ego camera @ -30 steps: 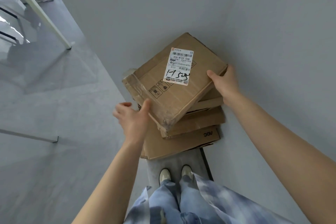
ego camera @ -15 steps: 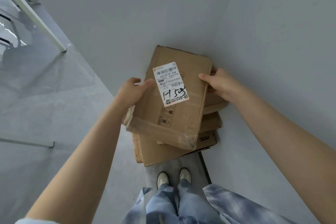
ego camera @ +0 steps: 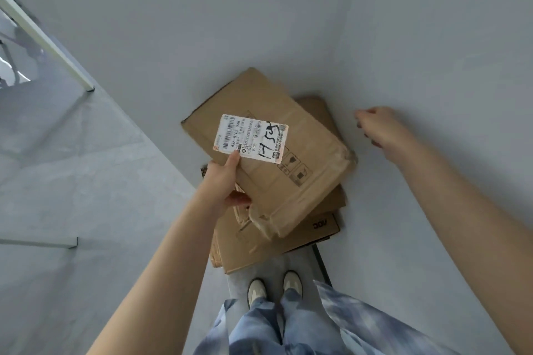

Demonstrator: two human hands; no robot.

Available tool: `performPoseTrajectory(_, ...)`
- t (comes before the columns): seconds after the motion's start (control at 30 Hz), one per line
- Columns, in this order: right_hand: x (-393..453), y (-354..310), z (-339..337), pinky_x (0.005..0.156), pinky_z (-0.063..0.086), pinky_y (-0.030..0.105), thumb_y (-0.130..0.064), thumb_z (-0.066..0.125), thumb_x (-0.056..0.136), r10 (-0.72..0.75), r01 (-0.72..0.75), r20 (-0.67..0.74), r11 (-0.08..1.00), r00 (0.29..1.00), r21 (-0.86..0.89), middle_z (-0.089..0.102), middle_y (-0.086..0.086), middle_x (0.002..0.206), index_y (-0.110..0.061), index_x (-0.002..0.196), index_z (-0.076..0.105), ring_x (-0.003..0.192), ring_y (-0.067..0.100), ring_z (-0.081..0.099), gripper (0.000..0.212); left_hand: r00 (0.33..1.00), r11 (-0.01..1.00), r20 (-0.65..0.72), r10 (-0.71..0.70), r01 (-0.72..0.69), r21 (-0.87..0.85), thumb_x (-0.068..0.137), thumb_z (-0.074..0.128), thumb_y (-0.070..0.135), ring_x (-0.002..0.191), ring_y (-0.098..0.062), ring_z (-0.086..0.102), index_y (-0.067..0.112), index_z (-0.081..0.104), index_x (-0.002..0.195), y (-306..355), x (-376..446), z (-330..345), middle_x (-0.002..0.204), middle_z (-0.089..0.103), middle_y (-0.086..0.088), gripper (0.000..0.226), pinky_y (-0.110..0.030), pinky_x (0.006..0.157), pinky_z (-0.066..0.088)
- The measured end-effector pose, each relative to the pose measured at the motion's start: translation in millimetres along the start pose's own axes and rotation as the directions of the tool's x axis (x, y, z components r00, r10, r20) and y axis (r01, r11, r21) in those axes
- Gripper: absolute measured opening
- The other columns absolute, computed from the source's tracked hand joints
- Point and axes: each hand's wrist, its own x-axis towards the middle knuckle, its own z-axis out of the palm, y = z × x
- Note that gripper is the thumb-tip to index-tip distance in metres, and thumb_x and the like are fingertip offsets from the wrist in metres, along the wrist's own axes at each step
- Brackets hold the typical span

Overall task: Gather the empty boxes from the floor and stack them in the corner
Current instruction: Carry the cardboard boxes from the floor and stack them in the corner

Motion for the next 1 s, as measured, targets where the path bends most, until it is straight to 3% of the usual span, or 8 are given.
performPoseTrajectory(0.13,-7.2,19.1,-12.3,0.082,0.045,0.043,-0.058,0.038,0.093,0.235,-0.244,0.095,0.965,0.967,0.096,0.051,0.014,0.135,-0.007,0.139,0.043,0.110,0.033,0.054,0.069,0.994,0.953,-0.045,-0.098,0.081,-0.292,0.094,0.060,0.039,0.109,-0.036,0.059,0.023,0.035,0.143,-8.3,-0.2,29.5,0.137,0.050,-0.010,0.057,-0.062,0.061,0.057)
performPoseTrajectory(0.27,-20.1,27.9,-6.4,0.088,0.048,0.051,-0.071,0.036,0.088,0.370,-0.444,0.349,0.882,0.861,0.159,0.054,0.016,0.125,-0.013,0.133,0.045,0.107,0.040,0.056,0.074,0.978,0.868,-0.042,-0.203,0.159,-0.470,0.094,0.061,0.036,0.120,-0.042,0.051,0.025,0.030,0.146,-6.4,-9.4,72.9,0.139,0.045,-0.011,0.060,-0.069,0.071,0.053)
performPoseTrajectory(0.37,-23.6,27.6,1.0,0.076,0.055,0.043,-0.049,0.057,0.090,0.283,-0.413,0.362,0.838,0.888,0.357,0.068,0.011,0.099,-0.007,0.119,0.057,0.085,0.028,0.066,0.052,0.971,0.781,-0.005,-0.238,0.189,-0.595,0.097,0.057,0.034,0.120,-0.042,0.048,0.023,0.029,0.145,-6.5,-17.2,101.1,0.136,0.042,-0.013,0.057,-0.064,0.080,0.055)
performPoseTrajectory(0.47,-16.0,29.4,5.9,0.088,0.055,0.045,-0.029,0.073,0.078,0.252,-0.338,0.241,0.826,0.937,0.451,0.066,0.016,0.115,0.002,0.129,0.050,0.094,0.027,0.068,0.064,0.977,0.705,0.008,-0.215,0.161,-0.691,0.097,0.058,0.032,0.105,-0.038,0.052,0.022,0.032,0.144,-3.4,-18.1,117.3,0.134,0.044,-0.014,0.054,-0.061,0.084,0.055)
performPoseTrajectory(0.6,-12.8,32.0,5.3,0.081,0.047,0.035,-0.041,0.067,0.083,0.314,-0.364,0.200,0.879,0.928,0.307,0.054,0.010,0.122,-0.008,0.135,0.042,0.097,0.023,0.054,0.066,0.980,0.644,-0.008,-0.200,0.125,-0.755,0.097,0.060,0.025,0.098,-0.035,0.054,0.018,0.039,0.138,11.4,-9.5,132.1,0.132,0.046,-0.016,0.047,-0.060,0.085,0.055)
performPoseTrajectory(0.73,-10.3,31.7,4.7,0.091,0.050,0.045,-0.037,0.056,0.095,0.379,-0.470,0.282,0.766,0.881,0.439,0.048,0.009,0.120,-0.011,0.135,0.042,0.101,0.026,0.049,0.050,0.984,0.649,0.056,-0.167,0.153,-0.746,0.099,0.056,0.018,0.091,-0.035,0.057,0.017,0.047,0.128,21.3,-3.8,149.0,0.114,0.054,-0.016,0.030,-0.062,0.090,0.051)
performPoseTrajectory(0.83,-4.7,29.4,6.1,0.102,0.044,0.049,-0.034,0.050,0.098,0.392,-0.522,0.347,0.671,0.852,0.526,0.037,0.018,0.145,-0.008,0.146,0.031,0.128,0.037,0.043,0.058,0.987,0.685,0.091,-0.136,0.160,-0.711,0.101,0.053,0.017,0.088,-0.038,0.062,0.017,0.046,0.132,27.8,-1.6,160.7,0.096,0.055,-0.016,0.032,-0.056,0.093,0.052)
performPoseTrajectory(1.0,10.2,29.1,9.2,0.105,0.039,0.045,-0.045,0.054,0.093,0.339,-0.524,0.402,0.606,0.851,0.598,0.043,0.025,0.141,-0.010,0.149,0.028,0.126,0.039,0.048,0.071,0.989,0.695,0.063,-0.130,0.137,-0.706,0.098,0.057,0.016,0.089,-0.038,0.064,0.017,0.047,0.130,27.7,0.2,166.0,0.097,0.056,-0.015,0.033,-0.051,0.095,0.053)
